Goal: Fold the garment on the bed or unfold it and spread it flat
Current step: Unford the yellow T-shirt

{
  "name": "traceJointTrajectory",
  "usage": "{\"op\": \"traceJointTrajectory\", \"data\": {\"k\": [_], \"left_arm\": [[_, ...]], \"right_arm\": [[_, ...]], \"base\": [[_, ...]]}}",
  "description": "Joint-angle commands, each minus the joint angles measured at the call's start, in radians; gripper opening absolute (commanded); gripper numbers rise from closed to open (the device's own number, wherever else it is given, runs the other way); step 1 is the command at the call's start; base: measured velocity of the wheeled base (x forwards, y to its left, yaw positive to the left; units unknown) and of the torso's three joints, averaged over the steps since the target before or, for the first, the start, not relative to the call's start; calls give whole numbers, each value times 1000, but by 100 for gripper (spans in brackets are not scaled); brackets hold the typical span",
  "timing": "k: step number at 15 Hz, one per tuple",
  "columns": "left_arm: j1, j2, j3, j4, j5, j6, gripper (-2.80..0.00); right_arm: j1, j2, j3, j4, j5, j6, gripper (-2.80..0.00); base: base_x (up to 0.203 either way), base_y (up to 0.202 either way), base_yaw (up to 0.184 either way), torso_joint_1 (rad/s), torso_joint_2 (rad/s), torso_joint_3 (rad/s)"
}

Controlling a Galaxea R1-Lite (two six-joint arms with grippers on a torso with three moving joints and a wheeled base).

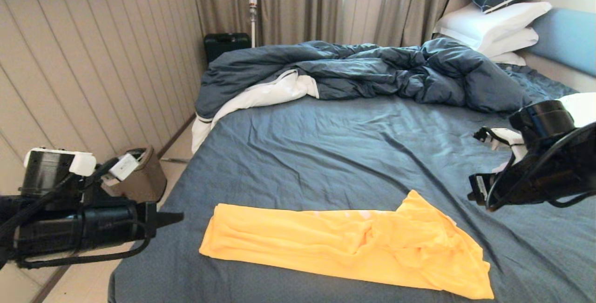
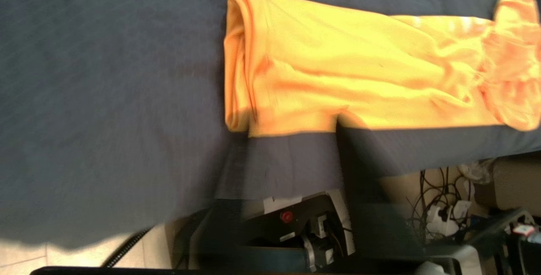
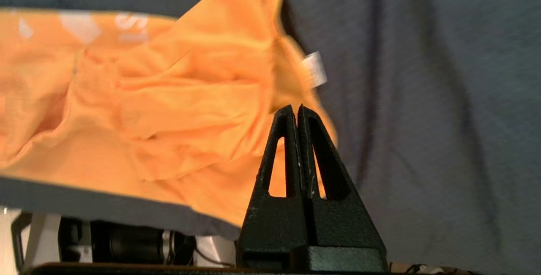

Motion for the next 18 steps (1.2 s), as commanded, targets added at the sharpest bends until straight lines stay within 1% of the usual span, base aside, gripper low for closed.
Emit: {"op": "traceJointTrajectory", "data": {"k": [1, 4, 5, 7, 9, 12, 18], "left_arm": [[1, -147, 44, 27, 0, 0, -280], [1, -241, 99, 49, 1, 0, -280], [1, -262, 118, 51, 1, -1, -280], [1, -275, 138, 51, 1, -2, -280], [1, -281, 136, 60, 1, -2, -280], [1, -280, 133, 62, 1, -2, -280], [1, -263, 136, 62, -1, -2, -280]], "right_arm": [[45, 16, 21, 1, -1, 2, -280], [112, 63, 31, 0, -7, 6, -280], [139, 72, 41, -1, -17, 6, 0], [182, 99, 45, -1, -44, 5, 0], [204, 131, 43, -5, -47, 5, 0], [204, 179, 48, -66, -53, 4, 0], [204, 240, 42, -73, -52, 7, 0]], "base": [[0, 0, 0, 0, 0, 0], [0, 0, 0, 0, 0, 0], [0, 0, 0, 0, 0, 0], [0, 0, 0, 0, 0, 0], [0, 0, 0, 0, 0, 0], [0, 0, 0, 0, 0, 0], [0, 0, 0, 0, 0, 0]]}}
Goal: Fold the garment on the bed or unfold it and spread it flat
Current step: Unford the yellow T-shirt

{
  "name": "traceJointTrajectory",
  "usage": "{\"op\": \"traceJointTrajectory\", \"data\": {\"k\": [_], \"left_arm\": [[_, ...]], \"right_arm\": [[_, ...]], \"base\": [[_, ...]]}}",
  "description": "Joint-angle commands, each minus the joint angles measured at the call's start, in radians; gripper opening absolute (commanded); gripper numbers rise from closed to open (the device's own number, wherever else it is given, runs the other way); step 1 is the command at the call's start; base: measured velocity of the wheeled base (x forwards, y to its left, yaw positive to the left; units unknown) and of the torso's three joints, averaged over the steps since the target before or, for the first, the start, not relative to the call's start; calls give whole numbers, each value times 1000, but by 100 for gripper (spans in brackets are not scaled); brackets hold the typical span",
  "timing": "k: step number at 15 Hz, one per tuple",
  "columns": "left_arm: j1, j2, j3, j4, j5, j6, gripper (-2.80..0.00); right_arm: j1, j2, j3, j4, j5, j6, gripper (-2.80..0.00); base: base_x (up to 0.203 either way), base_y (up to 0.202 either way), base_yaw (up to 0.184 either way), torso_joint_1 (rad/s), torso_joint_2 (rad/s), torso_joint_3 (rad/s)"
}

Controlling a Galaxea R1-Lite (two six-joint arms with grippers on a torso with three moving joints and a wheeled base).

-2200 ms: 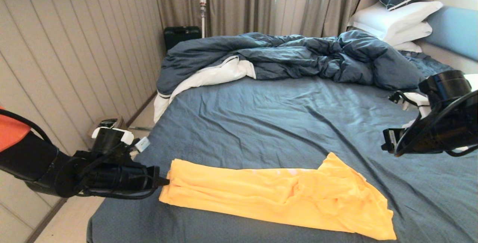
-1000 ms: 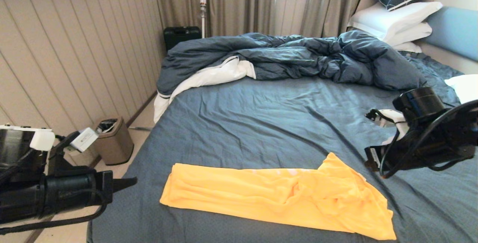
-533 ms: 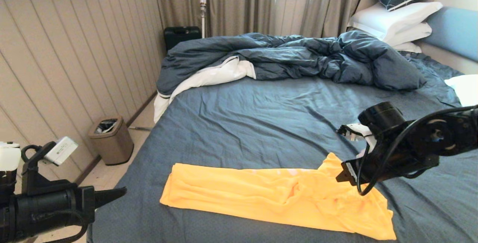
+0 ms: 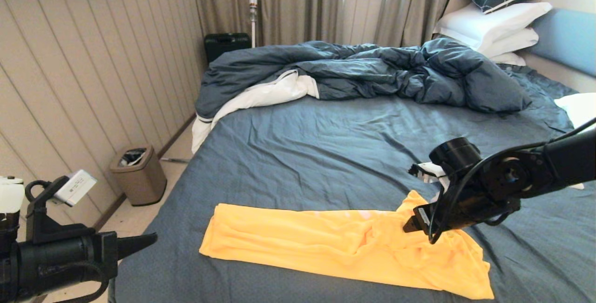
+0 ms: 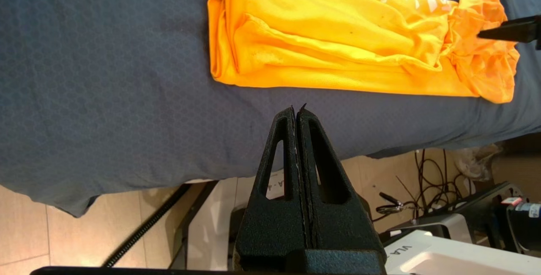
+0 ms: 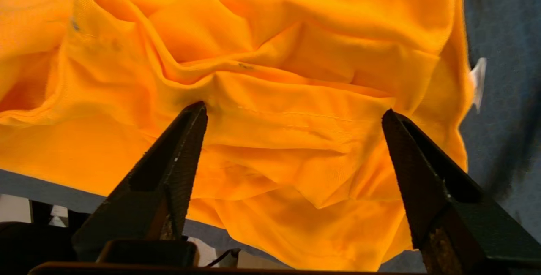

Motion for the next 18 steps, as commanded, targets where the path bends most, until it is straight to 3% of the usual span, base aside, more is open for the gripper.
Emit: {"op": "traceJointTrajectory", "data": {"k": [1, 2, 3, 14, 18], "left_arm": [[1, 10, 3, -2, -3, -2, -280], [1, 10, 3, -2, -3, -2, -280], [1, 10, 3, -2, -3, -2, -280], [1, 31, -11, -2, -6, -5, -280], [1, 33, -11, -3, -9, -5, -280]], "right_arm": [[0, 30, 2, 0, 0, 1, 0], [0, 36, 5, 1, -1, -1, 0], [0, 37, 9, 1, -1, -1, -280], [-1, -6, -58, 4, -7, 1, -280], [0, 23, -180, 6, -9, 41, -280]], "base": [[0, 0, 0, 0, 0, 0], [0, 0, 0, 0, 0, 0], [0, 0, 0, 0, 0, 0], [0, 0, 0, 0, 0, 0], [0, 0, 0, 0, 0, 0]]}}
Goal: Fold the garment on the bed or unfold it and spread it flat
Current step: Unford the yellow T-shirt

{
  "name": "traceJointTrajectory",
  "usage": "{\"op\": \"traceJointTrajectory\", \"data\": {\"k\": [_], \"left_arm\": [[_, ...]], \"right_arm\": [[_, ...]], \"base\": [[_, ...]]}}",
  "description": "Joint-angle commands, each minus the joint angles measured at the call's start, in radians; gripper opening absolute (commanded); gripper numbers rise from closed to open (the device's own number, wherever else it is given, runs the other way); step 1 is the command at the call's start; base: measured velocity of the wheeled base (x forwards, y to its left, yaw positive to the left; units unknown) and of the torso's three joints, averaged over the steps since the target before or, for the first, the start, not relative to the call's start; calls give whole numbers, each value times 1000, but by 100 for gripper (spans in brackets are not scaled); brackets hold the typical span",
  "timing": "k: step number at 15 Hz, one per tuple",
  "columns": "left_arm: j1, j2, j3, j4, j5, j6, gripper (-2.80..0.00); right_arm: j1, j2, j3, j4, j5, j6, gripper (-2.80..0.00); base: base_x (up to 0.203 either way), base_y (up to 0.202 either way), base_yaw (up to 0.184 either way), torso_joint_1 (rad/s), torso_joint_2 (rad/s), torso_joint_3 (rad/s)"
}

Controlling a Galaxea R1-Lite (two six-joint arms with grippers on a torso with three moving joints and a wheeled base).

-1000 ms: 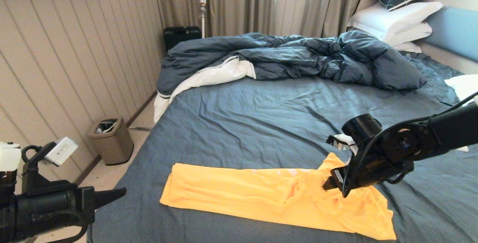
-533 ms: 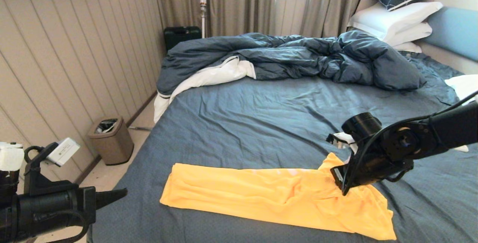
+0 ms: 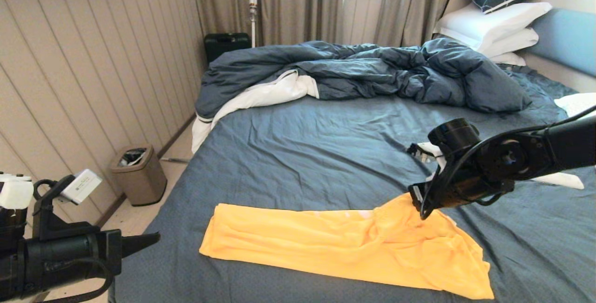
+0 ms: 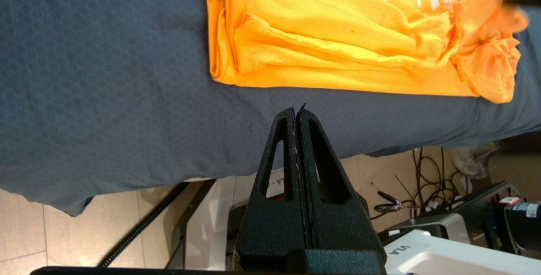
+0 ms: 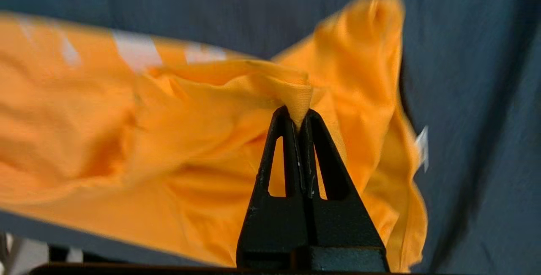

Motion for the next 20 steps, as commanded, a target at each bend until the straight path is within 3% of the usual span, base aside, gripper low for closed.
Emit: {"op": "traceJointTrajectory", "data": {"k": [1, 3, 7, 12, 20], "left_arm": [[-1, 5, 0, -3, -2, -2, -280], [-1, 2, -2, -3, -2, -2, -280], [-1, -7, 0, -6, -2, -2, -280], [-1, -5, 3, -11, -7, 0, -280], [-2, -21, 13, -12, -10, -2, -280]], "right_arm": [[0, 38, -100, 4, -3, 18, -280], [1, 116, -234, 10, -21, 46, -280], [20, 306, -501, 38, -133, 97, -280], [31, 482, -729, 41, -254, 143, -280], [46, 553, -750, 5, -317, 134, -280]], "base": [[0, 0, 0, 0, 0, 0], [0, 0, 0, 0, 0, 0], [0, 0, 0, 0, 0, 0], [0, 0, 0, 0, 0, 0], [0, 0, 0, 0, 0, 0]]}}
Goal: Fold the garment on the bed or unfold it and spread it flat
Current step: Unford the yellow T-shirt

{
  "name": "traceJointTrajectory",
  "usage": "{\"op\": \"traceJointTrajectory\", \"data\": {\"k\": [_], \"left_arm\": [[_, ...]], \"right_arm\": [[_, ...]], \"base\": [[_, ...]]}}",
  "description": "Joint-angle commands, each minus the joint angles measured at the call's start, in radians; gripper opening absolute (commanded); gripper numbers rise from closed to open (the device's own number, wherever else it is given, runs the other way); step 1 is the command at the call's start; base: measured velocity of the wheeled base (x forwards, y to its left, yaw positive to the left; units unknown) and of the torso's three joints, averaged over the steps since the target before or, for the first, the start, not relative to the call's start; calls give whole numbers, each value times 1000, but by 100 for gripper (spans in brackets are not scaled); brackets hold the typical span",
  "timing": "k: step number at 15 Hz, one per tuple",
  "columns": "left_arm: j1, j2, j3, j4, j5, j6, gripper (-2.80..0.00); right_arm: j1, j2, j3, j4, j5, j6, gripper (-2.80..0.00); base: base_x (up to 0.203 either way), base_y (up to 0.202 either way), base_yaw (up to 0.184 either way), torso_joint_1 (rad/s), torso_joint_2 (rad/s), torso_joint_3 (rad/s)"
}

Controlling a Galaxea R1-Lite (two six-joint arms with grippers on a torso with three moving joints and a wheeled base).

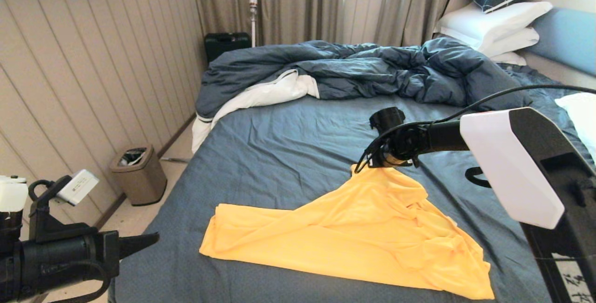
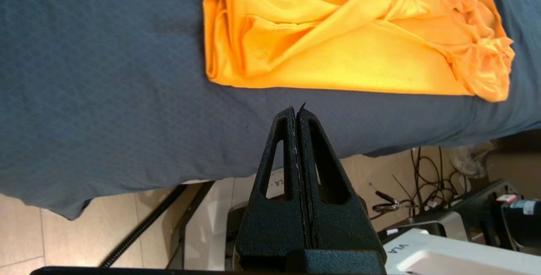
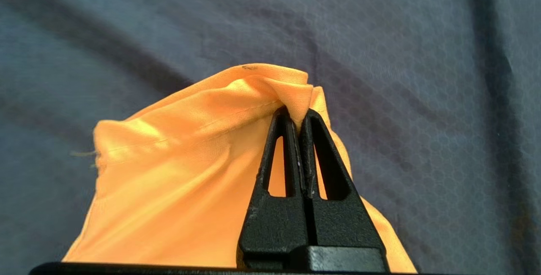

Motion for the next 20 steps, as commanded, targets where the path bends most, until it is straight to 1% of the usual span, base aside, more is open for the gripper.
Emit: {"op": "traceJointTrajectory", "data": {"k": [1, 2, 3, 7, 10, 12, 14, 15, 17, 19, 20], "left_arm": [[1, -5, 2, -2, -3, -2, -280], [0, -6, 2, -2, -3, -2, -280], [1, -10, 2, -1, -3, -2, -280], [0, -30, 2, 2, -1, -3, -280], [-1, -30, 1, 3, -1, -5, -280], [-1, -35, -3, 6, -1, -5, -280], [0, -40, -4, 7, -1, -6, -280], [0, -47, -4, 8, 1, -6, -280], [0, -70, -1, 10, 4, -6, -280], [1, -98, 5, 18, 9, -6, -280], [1, -114, 5, 36, 10, -6, -280]], "right_arm": [[0, 7, -1, -10, -3, 0, -280], [-1, 3, 1, 0, -5, -3, -280], [-1, 0, 1, -2, -5, -3, 0], [-3, -48, 7, -1, 1, 9, 0], [-3, -139, 56, 0, 3, 27, 0], [-2, -231, 143, -3, 8, 38, 0], [2, -334, 282, -5, 18, 41, 0], [4, -394, 363, -6, 32, 40, -280], [5, -533, 510, 0, 87, 30, -280], [6, -669, 645, 51, 151, -1, -280], [4, -726, 707, 86, 170, -12, -280]], "base": [[0, 0, 0, 0, 0, 0], [0, 0, 0, 0, 0, 0], [0, 0, 0, 0, 0, 0], [0, 0, 0, 0, 0, 0], [0, 0, 0, 0, 0, 0], [0, 0, 0, 0, 0, 0], [0, 0, 0, 0, 0, 0], [0, 0, 0, 0, 0, 0], [0, 0, 0, 0, 0, 0], [0, 0, 0, 0, 0, 0], [0, 0, 0, 0, 0, 0]]}}
